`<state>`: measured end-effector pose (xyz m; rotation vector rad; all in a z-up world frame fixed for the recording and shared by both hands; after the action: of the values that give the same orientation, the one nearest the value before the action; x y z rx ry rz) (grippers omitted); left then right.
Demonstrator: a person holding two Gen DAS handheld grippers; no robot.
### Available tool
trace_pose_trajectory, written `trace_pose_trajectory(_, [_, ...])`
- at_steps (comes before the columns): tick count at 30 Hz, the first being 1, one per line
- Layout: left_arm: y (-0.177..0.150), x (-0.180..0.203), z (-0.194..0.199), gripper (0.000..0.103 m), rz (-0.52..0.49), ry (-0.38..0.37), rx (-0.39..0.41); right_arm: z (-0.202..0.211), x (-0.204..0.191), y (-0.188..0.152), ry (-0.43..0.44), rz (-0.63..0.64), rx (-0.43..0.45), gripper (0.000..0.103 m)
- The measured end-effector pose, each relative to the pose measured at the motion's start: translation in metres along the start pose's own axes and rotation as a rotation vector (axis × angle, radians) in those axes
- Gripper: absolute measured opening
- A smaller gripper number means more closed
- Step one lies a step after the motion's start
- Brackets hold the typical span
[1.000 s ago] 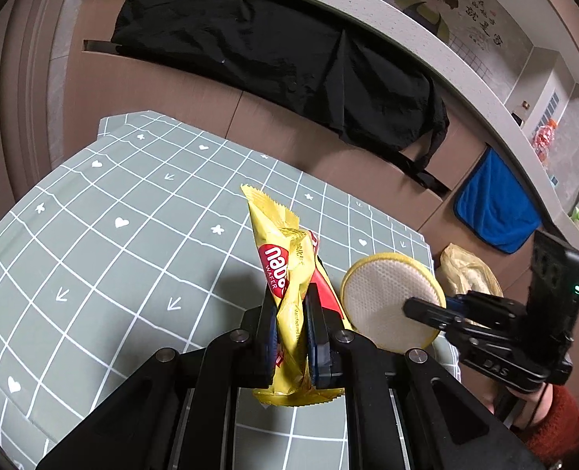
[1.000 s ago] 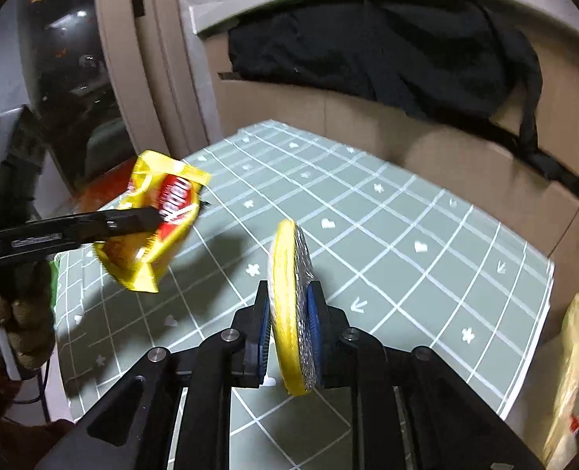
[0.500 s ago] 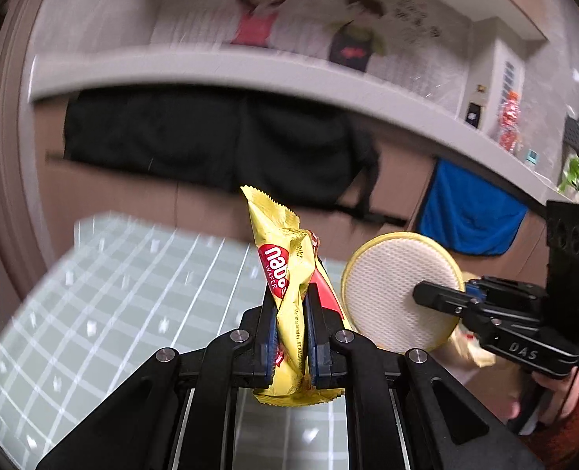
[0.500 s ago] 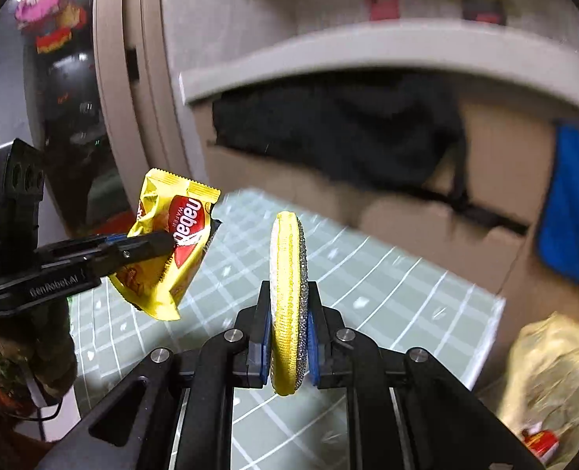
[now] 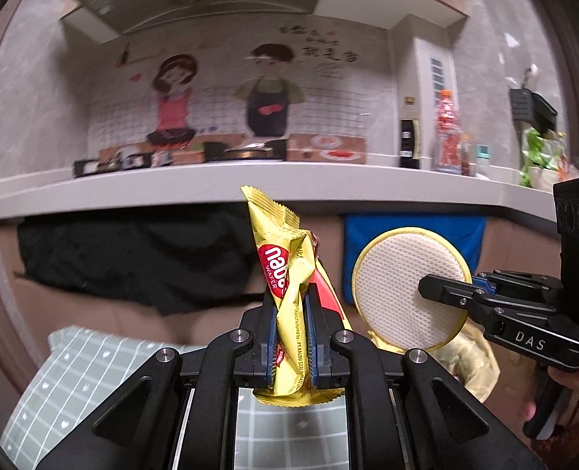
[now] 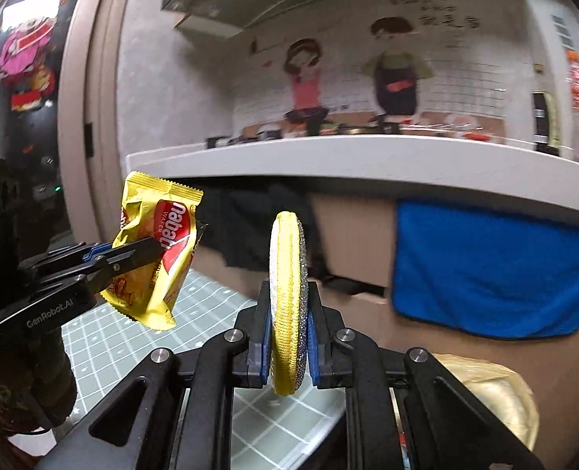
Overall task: Collect trash
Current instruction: 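Carry the chip bag and sponge over the yellow bin with both tools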
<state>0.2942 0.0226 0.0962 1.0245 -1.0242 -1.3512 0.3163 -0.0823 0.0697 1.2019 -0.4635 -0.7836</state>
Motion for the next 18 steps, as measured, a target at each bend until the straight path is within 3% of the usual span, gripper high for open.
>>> trace_pose_trajectory(10, [0.009, 0.086, -0.028, 0.012, -0.023, -0.134, -0.006, 0.050, 0.070, 0.004, -0.130, -0.065, 0.051, 0.013])
trace_pose_trajectory(18, [-0.010, 0.149, -0.059, 0.012, -0.010, -0.263, -0.058, 0.084, 0.120, -0.015, -0.240, -0.102, 0.050, 0.013])
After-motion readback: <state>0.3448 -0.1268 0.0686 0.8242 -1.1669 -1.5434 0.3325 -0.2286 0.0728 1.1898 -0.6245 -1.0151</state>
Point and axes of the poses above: each gripper's, at about its wrist camera, not at the fingertips, and z roughly against the way its jaws point, x to its right, y to its top, the point moved 10 cm from there along -z, roughly the way its jaws point, and after that the axes turned 8 degrees about y, right-handed, at the moved point
